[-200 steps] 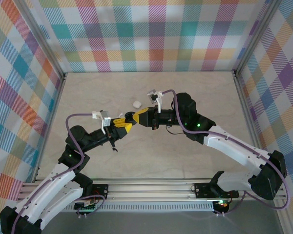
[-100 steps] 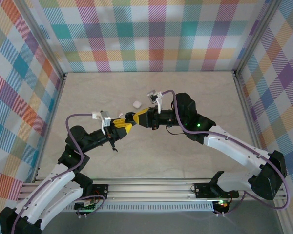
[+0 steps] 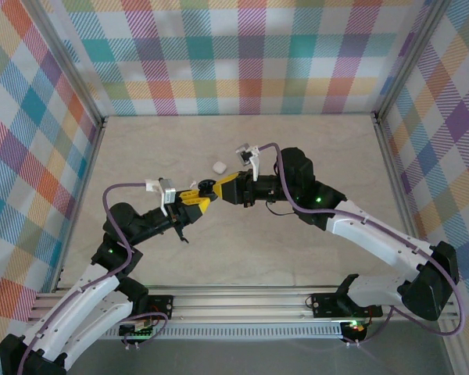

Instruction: Insert the wireless bluetooth earbuds into the charging case

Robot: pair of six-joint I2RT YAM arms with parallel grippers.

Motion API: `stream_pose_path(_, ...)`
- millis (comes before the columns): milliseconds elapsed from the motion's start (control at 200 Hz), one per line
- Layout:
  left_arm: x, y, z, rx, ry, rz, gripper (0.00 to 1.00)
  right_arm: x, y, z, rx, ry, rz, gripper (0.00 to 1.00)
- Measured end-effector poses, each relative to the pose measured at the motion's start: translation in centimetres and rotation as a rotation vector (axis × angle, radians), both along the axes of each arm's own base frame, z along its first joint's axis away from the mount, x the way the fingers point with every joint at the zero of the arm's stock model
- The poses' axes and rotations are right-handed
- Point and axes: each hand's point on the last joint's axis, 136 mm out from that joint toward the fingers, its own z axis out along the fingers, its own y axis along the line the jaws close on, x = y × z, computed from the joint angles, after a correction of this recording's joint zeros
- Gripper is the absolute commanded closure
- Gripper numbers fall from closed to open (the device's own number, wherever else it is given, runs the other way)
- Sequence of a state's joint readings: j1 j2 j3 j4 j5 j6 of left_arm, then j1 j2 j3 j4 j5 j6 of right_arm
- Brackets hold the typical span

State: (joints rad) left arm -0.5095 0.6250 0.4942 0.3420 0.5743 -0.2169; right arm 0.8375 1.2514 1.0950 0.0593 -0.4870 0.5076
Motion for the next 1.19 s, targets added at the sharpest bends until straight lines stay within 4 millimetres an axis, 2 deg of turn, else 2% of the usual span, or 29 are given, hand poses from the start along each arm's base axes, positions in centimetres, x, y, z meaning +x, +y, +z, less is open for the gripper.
stream_pose_path(170, 0.2, 0.1, 0.0, -0.002, -0.001, 0.011, 1.00, 0.2, -0.2, -0.2, -0.015, 0.001, -0.018, 0.70)
stream_pose_path(340, 0.0, 0.3, 0.4, -0.007, -0.016, 0.020, 1.00, 0.6, -1.1, -0.5, -0.047, 0.000, -0.071, 0.62)
stream_pose_path(520, 0.1, 0.5, 0.6, -0.007, -0.030, 0.032, 1.00, 0.6, -1.5, -0.3, -0.068, 0.008, -0.091, 0.61)
stream_pose_path(655, 0.1, 0.7, 0.7, -0.007, -0.040, 0.047, 1.00, 0.8, -0.9, -0.2, -0.076, 0.021, -0.076, 0.61)
stream_pose_path(915, 0.2, 1.4, -0.4, 0.020, 0.003, 0.090, 1.00, 1.4, 0.0, -1.9, -0.117, 0.062, -0.064, 0.59)
stream_pose_path(1195, -1.5, 3.1, -1.2, 0.023, 0.015, 0.134, 1.00, 1.9, 0.9, -4.1, -0.175, 0.115, -0.052, 0.59)
